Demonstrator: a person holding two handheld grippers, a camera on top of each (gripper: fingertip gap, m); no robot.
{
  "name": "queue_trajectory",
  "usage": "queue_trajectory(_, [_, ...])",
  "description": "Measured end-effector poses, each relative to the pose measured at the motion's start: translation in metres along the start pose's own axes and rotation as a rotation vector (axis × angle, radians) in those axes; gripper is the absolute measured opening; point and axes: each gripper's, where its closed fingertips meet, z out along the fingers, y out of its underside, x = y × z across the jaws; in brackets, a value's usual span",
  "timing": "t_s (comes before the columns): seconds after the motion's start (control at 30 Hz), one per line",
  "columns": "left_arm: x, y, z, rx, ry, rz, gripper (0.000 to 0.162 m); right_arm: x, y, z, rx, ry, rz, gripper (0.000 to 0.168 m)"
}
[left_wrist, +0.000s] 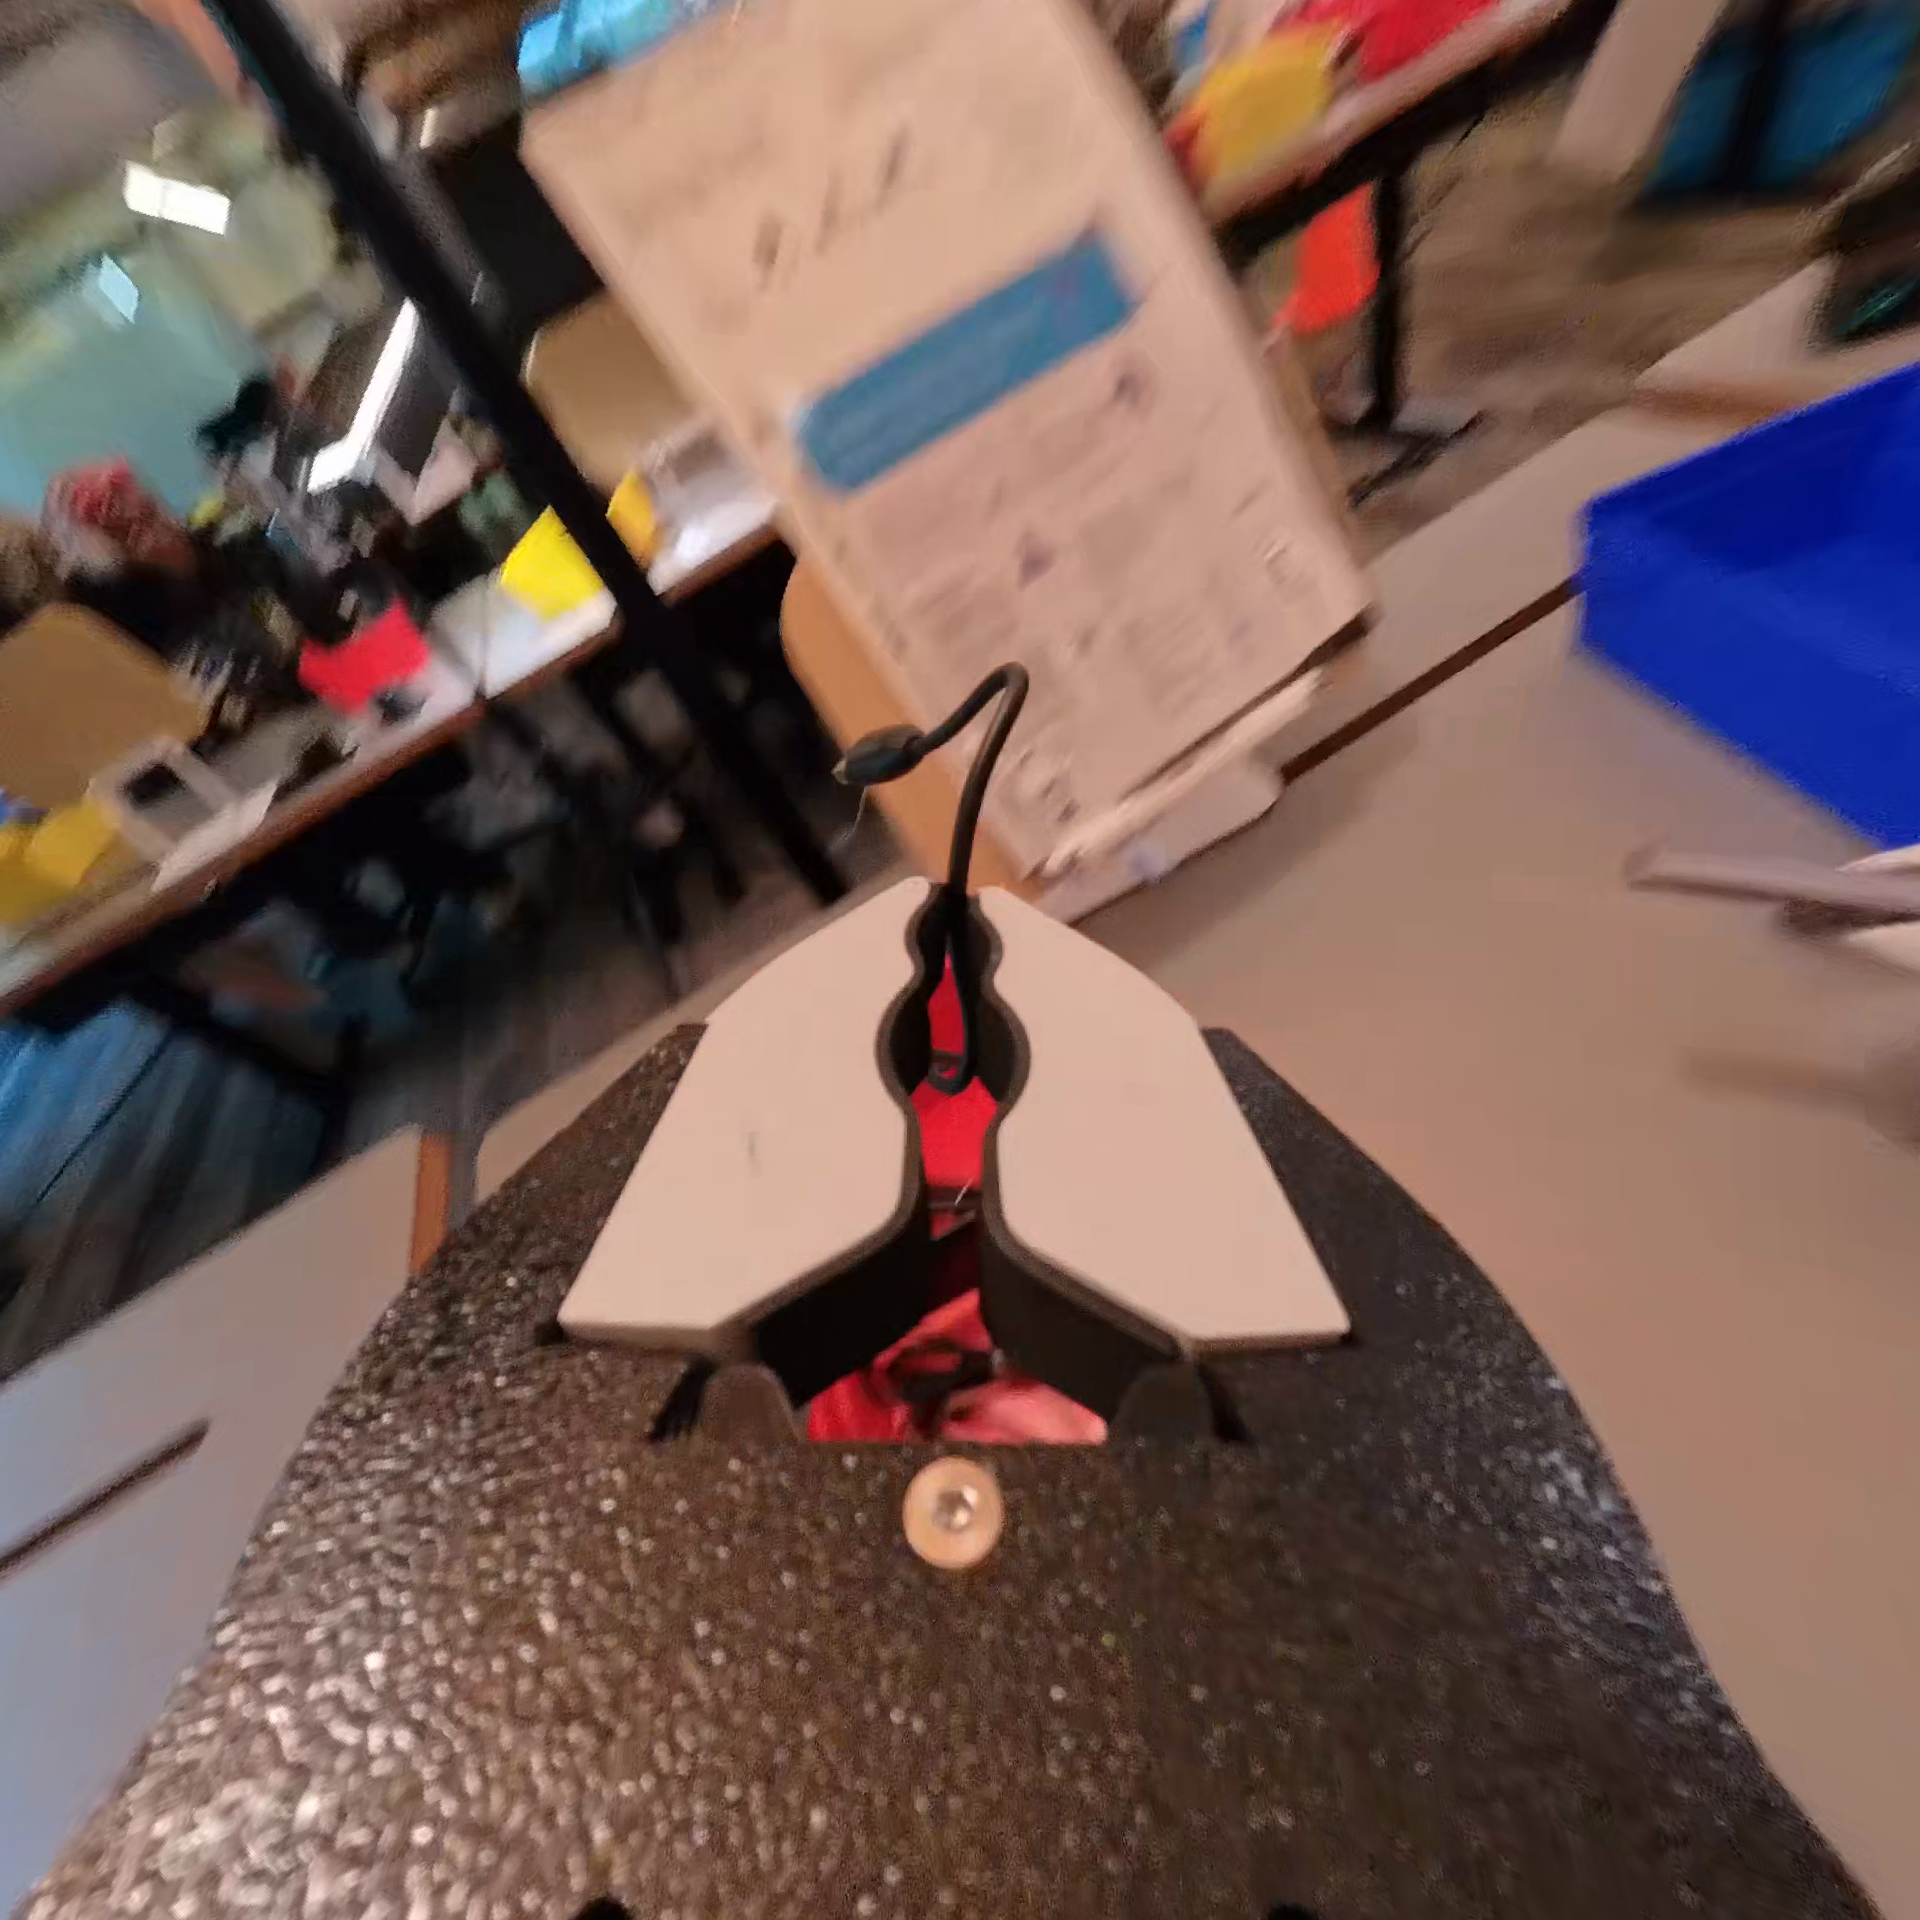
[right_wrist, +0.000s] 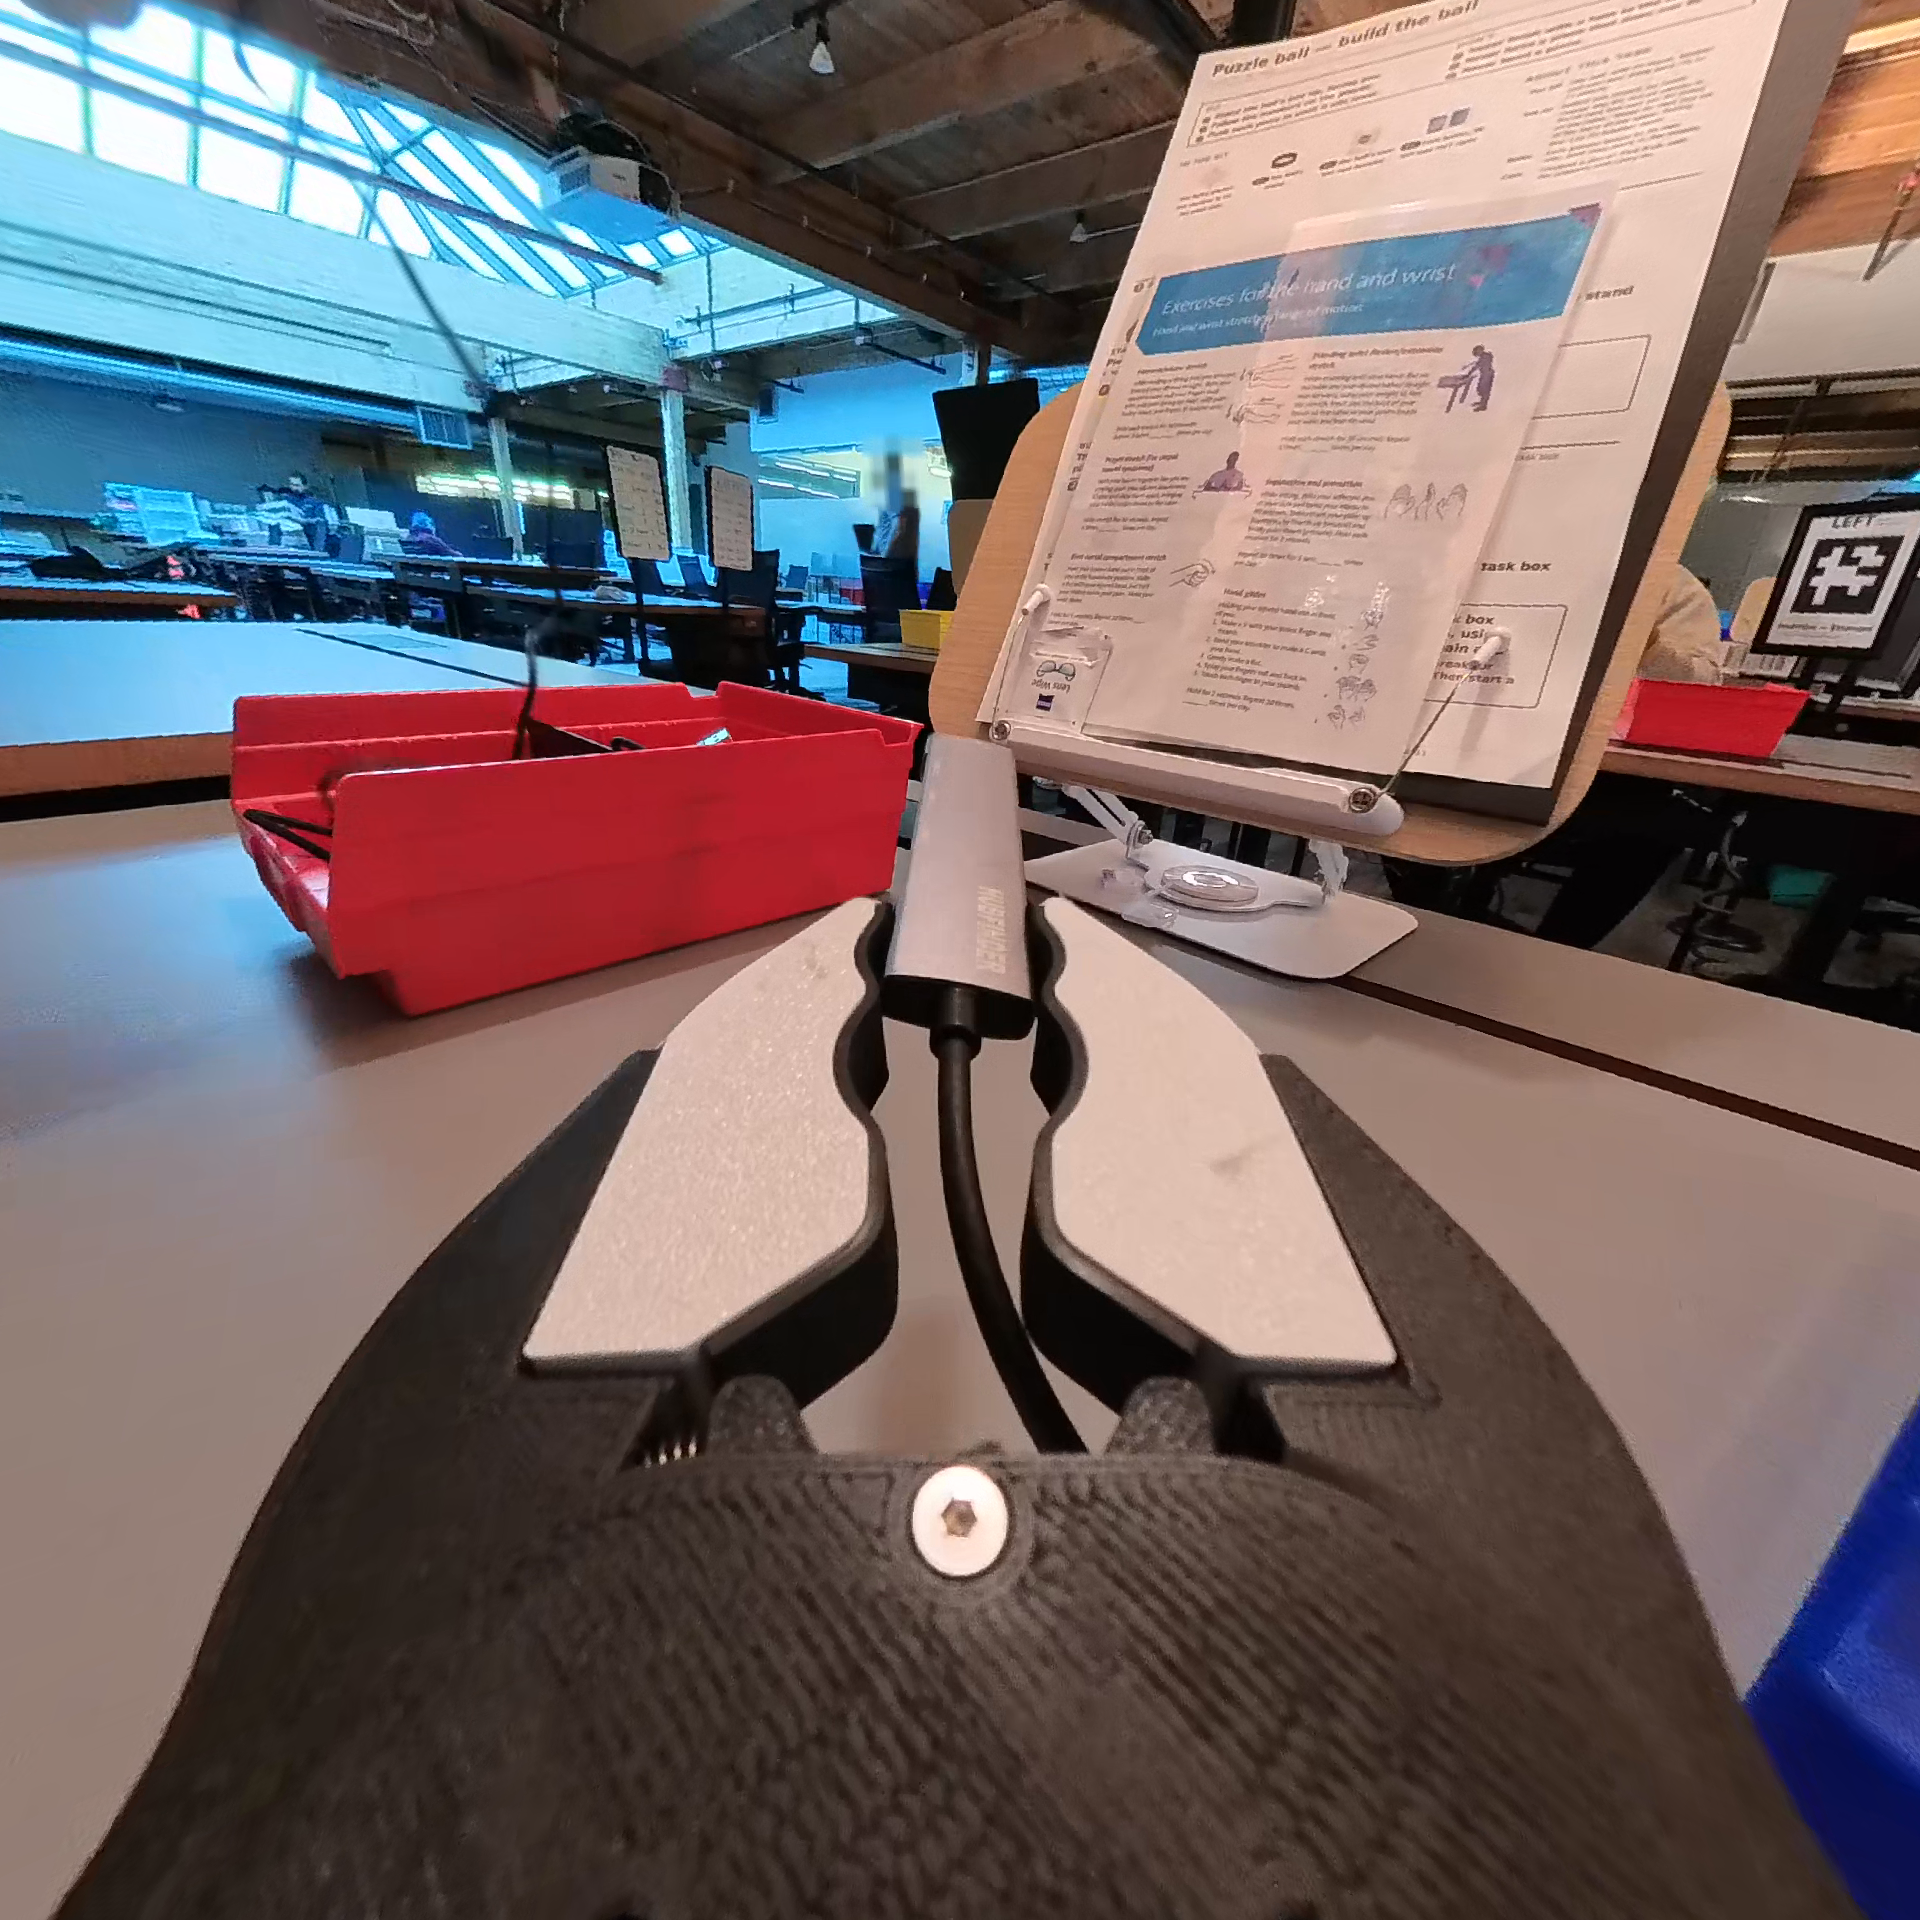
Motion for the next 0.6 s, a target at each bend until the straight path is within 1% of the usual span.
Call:
queue_trajectory(0.07, [0.020,-0.042,-0.021,0.140,0.067,0.006,0.002,0.000,0.000,0.000,0.005,-0.002,0.006,0.024])
queue_trajectory(0.1, [0.032,-0.058,-0.029,0.197,0.098,0.013,0.003,0.001,-0.001,-0.001,0.007,-0.001,0.007,0.024])
queue_trajectory(0.17, [0.059,-0.080,-0.042,0.277,0.169,0.033,0.002,-0.001,-0.001,-0.001,0.012,-0.011,0.004,0.024])
queue_trajectory(0.23, [0.091,-0.088,-0.048,0.314,0.255,0.056,0.002,-0.001,-0.002,-0.002,0.018,-0.014,0.008,0.024])
queue_trajectory(0.3, [0.119,-0.083,-0.043,0.306,0.323,0.042,0.003,0.002,-0.003,-0.003,0.022,-0.012,0.036,0.024])
queue_trajectory(0.37, [0.145,-0.079,-0.038,0.314,0.389,-0.010,0.002,0.005,-0.007,-0.008,0.030,-0.012,0.082,0.024])
queue_trajectory(0.43, [0.159,-0.086,-0.038,0.353,0.406,-0.027,0.002,0.008,-0.015,-0.015,0.054,-0.022,0.107,0.024])
queue_trajectory(0.5, [0.165,-0.105,-0.042,0.379,0.413,-0.011,0.002,0.013,-0.021,-0.025,0.056,-0.020,0.125,0.024])
queue_trajectory(0.6, [0.161,-0.153,-0.058,0.491,0.382,0.018,0.002,0.022,-0.028,-0.040,0.062,-0.021,0.168,0.024])
